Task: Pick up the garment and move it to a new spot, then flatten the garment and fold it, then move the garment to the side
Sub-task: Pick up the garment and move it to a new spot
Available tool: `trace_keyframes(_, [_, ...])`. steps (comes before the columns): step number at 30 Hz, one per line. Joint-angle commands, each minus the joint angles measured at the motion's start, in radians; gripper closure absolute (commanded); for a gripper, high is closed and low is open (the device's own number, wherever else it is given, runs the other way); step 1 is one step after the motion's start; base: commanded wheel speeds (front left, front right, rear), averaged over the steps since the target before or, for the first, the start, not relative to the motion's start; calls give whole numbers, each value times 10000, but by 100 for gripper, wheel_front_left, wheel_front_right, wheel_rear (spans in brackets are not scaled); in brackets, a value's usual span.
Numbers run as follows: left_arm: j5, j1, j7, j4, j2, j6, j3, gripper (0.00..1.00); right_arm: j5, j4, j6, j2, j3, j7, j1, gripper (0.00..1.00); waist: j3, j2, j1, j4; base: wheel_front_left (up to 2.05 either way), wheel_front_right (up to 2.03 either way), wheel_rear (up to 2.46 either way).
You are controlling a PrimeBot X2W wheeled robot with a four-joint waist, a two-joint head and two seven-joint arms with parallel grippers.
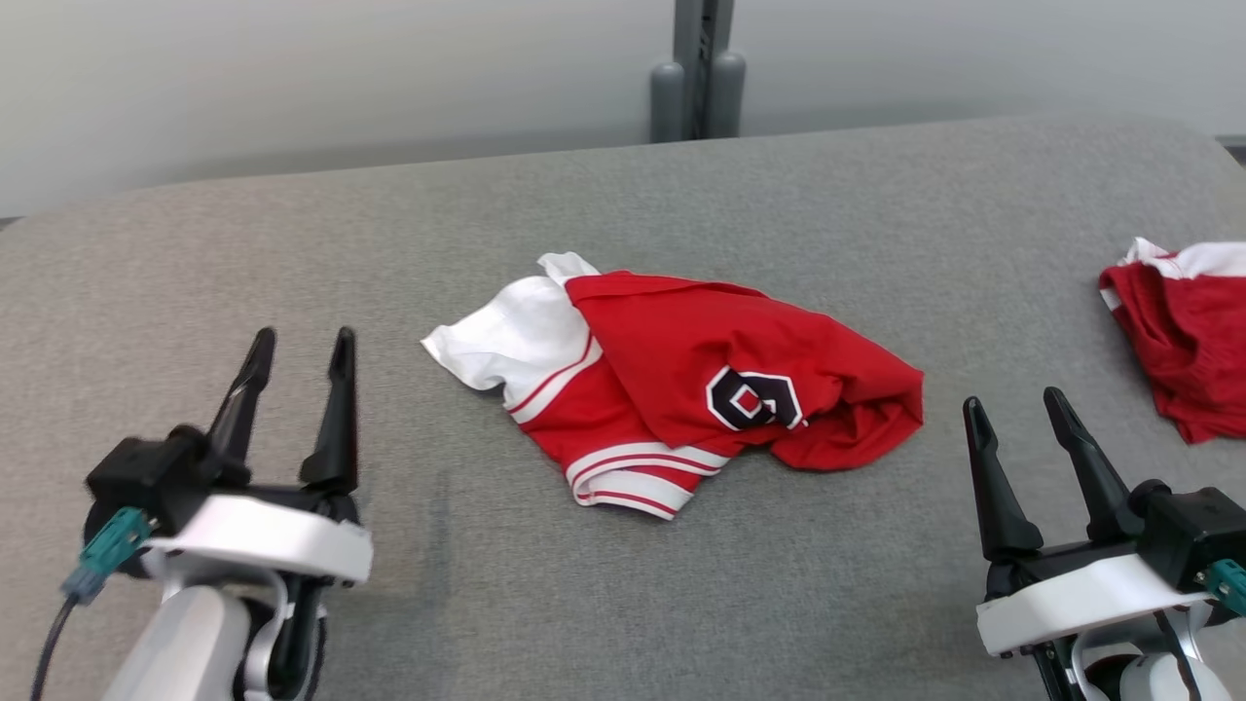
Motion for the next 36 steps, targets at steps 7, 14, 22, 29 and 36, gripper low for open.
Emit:
trace_keyframes(7, [-342,1171,-165,-7,535,-46,926,0,-90,-147,1,-42,-46,284,379,0,-619,-1,0,674,0,0,0])
trace_keyframes(14, [-444,2452,-182,-404,917,39,1365,0,-183,-230,1,-42,-59,532,700,0,-1092,-1,0,941,0,0,0])
trace_keyframes(22, [-526,3560,-75,-930,1121,160,1395,0,-236,-294,1,-42,-119,763,1094,0,-1569,-1,0,927,0,0,0])
trace_keyframes(29, [-472,4157,73,-1438,1229,220,1233,0,-246,-357,1,-54,-266,894,1410,0,-1800,-1,0,887,0,0,0])
trace_keyframes(36, [-421,4556,181,-1756,1274,424,1162,0,-257,-442,1,-127,-243,993,1589,0,-1983,-1,0,791,0,0,0])
